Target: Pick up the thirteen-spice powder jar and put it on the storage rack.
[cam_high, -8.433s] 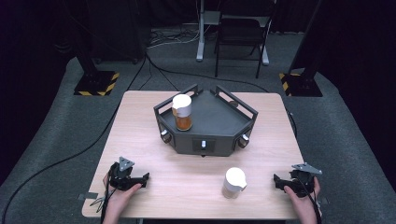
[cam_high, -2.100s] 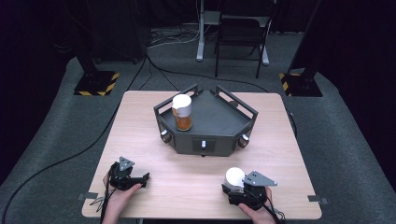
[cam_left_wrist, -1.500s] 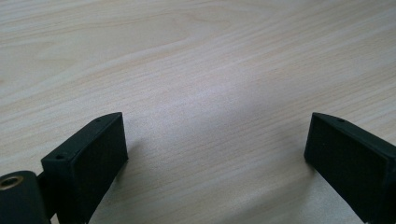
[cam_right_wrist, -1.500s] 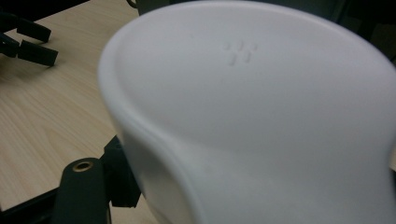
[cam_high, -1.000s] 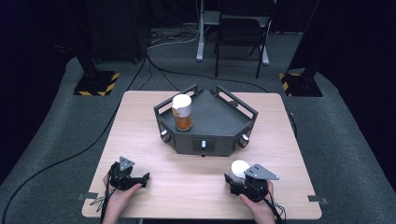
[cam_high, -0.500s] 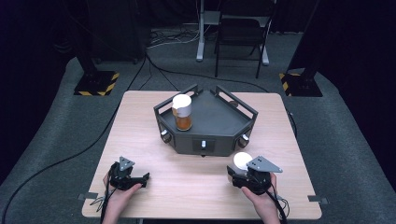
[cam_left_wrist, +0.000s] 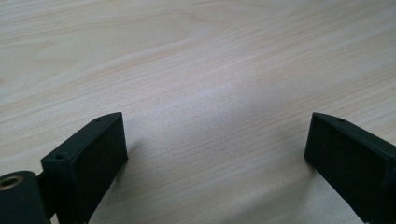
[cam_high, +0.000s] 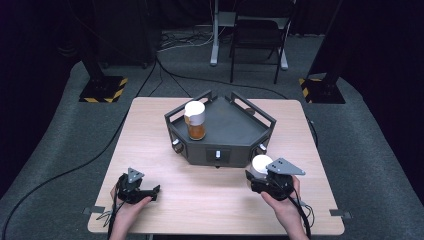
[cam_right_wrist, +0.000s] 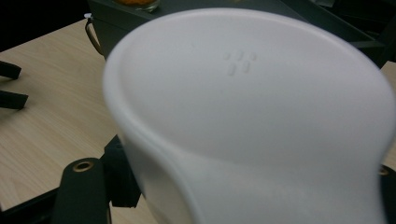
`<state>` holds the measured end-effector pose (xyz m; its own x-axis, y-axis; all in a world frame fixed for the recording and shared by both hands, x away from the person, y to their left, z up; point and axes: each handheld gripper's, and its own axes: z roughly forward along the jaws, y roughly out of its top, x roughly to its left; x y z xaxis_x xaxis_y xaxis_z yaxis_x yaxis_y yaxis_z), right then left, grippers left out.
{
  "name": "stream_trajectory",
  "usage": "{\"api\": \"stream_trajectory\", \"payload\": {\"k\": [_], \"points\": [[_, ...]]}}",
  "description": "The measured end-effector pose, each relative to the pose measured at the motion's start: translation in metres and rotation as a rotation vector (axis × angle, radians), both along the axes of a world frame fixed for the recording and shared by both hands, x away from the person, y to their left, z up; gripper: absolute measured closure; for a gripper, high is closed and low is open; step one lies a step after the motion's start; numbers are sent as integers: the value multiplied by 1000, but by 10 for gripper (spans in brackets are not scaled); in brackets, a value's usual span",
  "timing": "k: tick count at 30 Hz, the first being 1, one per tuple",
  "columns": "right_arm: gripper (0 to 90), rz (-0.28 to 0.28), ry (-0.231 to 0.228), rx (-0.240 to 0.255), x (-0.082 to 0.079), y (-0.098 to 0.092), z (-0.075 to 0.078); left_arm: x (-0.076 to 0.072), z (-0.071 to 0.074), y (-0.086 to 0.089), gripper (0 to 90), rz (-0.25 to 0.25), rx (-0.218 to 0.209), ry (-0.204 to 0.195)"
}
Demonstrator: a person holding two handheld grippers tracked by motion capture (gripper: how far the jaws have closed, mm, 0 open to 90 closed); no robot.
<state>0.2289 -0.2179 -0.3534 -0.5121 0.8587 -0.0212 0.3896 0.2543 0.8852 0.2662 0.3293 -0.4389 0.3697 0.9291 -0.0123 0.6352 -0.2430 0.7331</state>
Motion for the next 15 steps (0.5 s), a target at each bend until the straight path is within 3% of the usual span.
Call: {"api": "stream_trajectory", "payload": {"k": [15], "points": [[295, 3, -8, 6, 8, 2, 21, 0, 0, 0, 56, 0, 0, 0]]}}
